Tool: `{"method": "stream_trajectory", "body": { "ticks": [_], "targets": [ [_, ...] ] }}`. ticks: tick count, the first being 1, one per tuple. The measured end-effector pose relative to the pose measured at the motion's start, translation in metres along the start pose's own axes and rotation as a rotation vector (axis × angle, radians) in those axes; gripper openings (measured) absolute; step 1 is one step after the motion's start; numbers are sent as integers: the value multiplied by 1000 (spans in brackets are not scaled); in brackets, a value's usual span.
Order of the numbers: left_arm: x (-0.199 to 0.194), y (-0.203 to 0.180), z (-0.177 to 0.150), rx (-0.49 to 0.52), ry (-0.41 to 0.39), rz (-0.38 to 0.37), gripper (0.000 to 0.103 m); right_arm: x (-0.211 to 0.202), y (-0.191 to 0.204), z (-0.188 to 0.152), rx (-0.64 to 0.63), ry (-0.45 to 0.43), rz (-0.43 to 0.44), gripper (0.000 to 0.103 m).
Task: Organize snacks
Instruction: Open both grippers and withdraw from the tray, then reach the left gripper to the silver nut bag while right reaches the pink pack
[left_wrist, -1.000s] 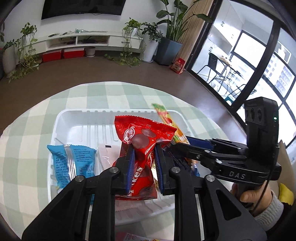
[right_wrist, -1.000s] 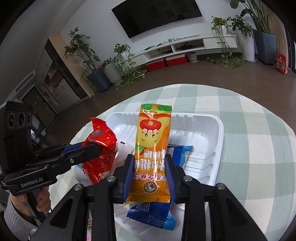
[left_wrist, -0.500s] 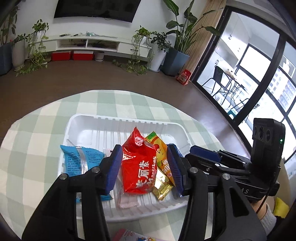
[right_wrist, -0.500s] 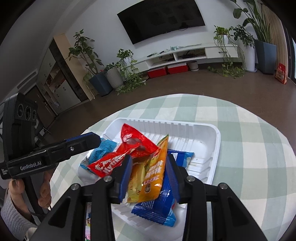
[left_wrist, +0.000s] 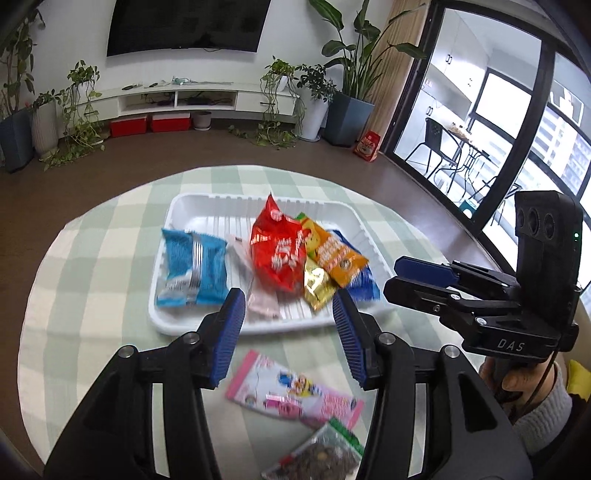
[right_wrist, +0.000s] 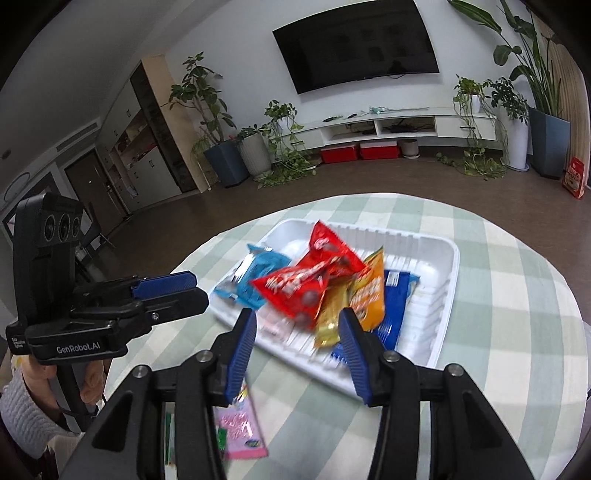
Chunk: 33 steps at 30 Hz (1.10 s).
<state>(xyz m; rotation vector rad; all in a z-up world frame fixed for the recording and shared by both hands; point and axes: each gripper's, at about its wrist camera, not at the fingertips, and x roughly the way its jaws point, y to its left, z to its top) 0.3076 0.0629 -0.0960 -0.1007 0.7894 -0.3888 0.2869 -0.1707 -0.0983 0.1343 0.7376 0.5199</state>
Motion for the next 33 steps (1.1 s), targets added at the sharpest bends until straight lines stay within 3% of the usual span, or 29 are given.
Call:
{"method": "stream_trajectory", "body": {
  "ticks": [17, 33],
  "targets": [
    [-42, -20, -77, 89, 71, 64, 47, 12, 42, -52, -80, 114, 20, 51],
    [-39, -32, -98, 174, 122, 64, 48, 27, 47, -65, -128, 173, 7, 56]
  ]
}}
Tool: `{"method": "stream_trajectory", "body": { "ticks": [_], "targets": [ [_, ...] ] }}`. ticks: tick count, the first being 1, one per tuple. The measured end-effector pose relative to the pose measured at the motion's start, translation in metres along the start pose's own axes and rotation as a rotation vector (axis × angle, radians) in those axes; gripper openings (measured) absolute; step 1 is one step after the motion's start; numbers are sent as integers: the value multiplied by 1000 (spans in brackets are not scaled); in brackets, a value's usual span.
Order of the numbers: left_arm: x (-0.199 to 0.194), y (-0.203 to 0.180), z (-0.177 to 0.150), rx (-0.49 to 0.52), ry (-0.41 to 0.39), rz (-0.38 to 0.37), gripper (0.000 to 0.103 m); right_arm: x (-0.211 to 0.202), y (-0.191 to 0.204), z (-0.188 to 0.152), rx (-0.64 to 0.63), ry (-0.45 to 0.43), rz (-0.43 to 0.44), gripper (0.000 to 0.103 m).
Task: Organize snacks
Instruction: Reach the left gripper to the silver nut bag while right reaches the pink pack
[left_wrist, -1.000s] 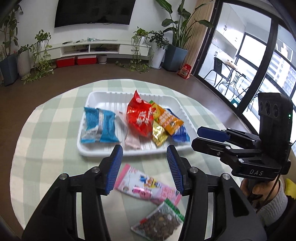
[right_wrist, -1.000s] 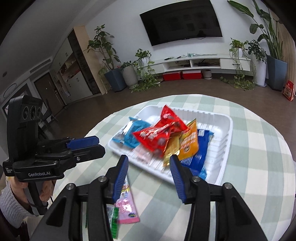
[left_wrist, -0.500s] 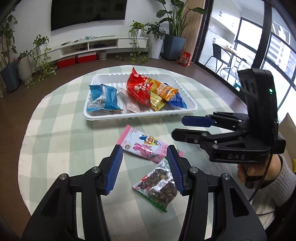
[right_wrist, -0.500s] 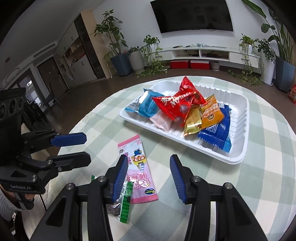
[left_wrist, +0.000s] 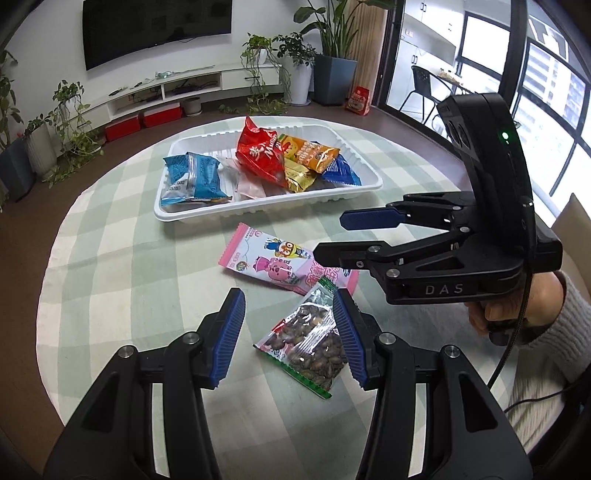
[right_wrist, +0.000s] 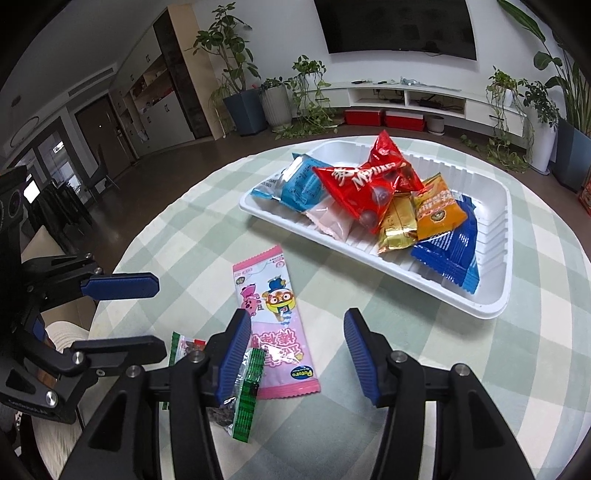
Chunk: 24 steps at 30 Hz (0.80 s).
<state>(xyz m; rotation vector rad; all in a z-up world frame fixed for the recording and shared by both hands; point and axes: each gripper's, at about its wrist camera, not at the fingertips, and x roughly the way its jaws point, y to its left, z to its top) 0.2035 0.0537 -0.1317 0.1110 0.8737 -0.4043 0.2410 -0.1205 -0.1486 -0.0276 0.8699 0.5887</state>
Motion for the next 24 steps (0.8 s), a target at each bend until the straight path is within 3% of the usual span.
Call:
{"method": "stream_trajectory", "body": {
  "ticks": [24],
  "targets": [
    [13, -6, -12, 56, 36, 0, 48, 25, 7, 1, -41, 62, -1, 57]
  ]
}}
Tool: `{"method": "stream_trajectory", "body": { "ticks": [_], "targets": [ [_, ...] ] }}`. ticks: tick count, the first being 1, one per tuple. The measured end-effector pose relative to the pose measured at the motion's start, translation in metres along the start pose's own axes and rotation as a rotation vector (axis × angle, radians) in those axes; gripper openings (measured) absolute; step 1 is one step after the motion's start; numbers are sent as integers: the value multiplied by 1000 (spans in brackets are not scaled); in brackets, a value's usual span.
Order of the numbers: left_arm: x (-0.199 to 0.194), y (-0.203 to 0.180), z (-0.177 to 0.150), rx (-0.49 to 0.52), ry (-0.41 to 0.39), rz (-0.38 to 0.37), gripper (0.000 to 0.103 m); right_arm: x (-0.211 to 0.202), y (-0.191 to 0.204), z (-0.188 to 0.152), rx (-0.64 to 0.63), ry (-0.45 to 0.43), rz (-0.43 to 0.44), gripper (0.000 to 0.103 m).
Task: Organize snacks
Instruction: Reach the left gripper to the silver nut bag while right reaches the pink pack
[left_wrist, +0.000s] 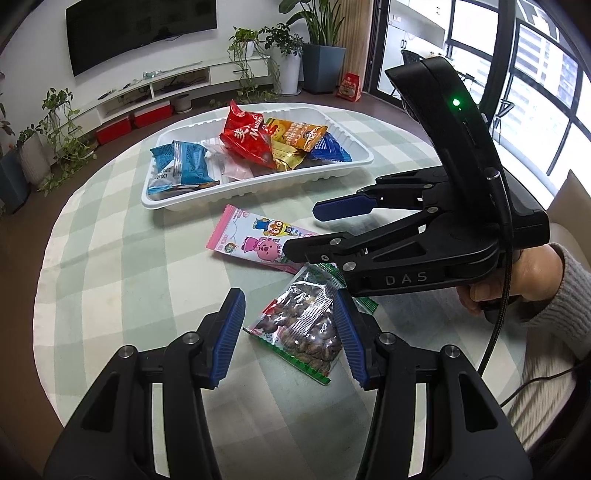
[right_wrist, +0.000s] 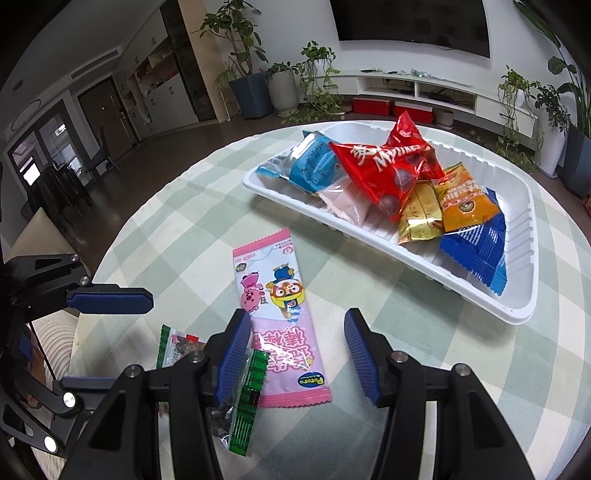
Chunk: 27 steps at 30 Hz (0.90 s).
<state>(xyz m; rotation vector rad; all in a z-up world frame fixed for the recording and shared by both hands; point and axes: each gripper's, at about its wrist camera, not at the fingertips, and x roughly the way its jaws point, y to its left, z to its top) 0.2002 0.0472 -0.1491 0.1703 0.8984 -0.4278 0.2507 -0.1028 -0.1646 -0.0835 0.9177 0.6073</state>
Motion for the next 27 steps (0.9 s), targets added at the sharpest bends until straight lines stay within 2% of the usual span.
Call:
{"method": "stream_trajectory", "body": {
  "ticks": [27],
  "targets": [
    [5, -2, -15, 47, 25, -28, 48, 19, 13, 3, -67, 30, -33, 60]
  ]
}}
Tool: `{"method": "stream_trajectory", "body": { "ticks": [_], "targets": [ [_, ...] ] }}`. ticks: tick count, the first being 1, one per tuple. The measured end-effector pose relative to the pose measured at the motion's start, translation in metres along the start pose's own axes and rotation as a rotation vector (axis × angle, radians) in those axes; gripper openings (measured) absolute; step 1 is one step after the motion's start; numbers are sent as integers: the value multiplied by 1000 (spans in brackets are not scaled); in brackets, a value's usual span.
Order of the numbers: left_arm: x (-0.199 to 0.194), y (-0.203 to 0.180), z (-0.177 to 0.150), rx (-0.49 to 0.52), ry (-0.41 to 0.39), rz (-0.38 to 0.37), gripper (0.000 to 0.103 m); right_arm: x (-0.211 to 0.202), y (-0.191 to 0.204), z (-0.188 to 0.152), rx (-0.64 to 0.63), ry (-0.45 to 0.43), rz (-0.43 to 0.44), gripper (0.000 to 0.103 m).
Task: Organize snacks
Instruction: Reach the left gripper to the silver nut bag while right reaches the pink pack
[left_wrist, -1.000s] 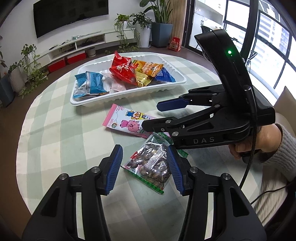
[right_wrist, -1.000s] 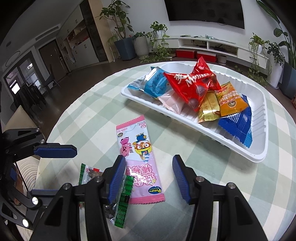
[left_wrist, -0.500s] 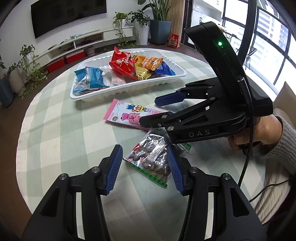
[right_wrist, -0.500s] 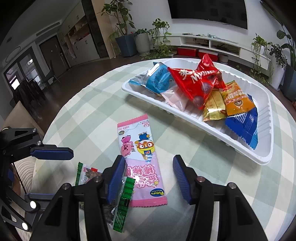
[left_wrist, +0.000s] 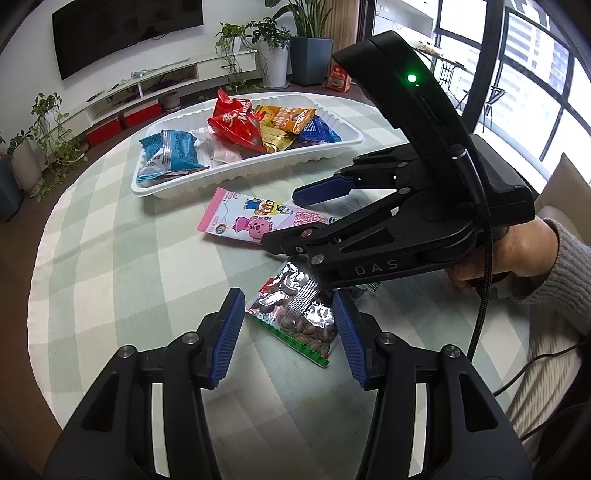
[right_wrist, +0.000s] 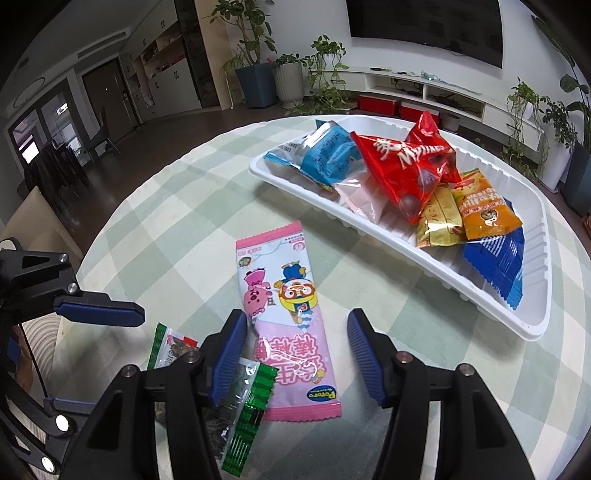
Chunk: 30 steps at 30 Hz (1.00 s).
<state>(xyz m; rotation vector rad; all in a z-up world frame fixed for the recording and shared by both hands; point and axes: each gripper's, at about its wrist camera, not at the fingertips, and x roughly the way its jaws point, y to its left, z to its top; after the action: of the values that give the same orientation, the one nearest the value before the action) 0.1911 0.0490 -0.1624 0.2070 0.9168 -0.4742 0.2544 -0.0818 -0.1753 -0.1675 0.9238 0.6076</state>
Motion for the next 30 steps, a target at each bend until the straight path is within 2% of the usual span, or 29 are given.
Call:
{"method": "stream_trajectory", "body": {
  "ticks": [12, 15, 17, 19, 27, 30],
  "targets": [
    [3, -7, -1, 49, 12, -42, 48, 5, 8, 1, -55, 18, -38, 62],
    [4, -7, -1, 53, 18, -50, 48, 5, 9, 1, -71, 25, -52, 57],
    [5, -7, -2, 56, 21, -54, 48, 4, 7, 1, -65, 24, -55, 48],
    [6, -8, -2, 60, 25, -63, 48, 2, 1, 0, -46, 25, -45, 44],
    [4, -10, -1, 90, 29, -81, 48, -4, -6, -5, -3, 21, -6, 42],
    [3, -10, 1, 97, 24, -88, 52, -7, -11, -7, 25, 16, 13, 42]
  ]
}}
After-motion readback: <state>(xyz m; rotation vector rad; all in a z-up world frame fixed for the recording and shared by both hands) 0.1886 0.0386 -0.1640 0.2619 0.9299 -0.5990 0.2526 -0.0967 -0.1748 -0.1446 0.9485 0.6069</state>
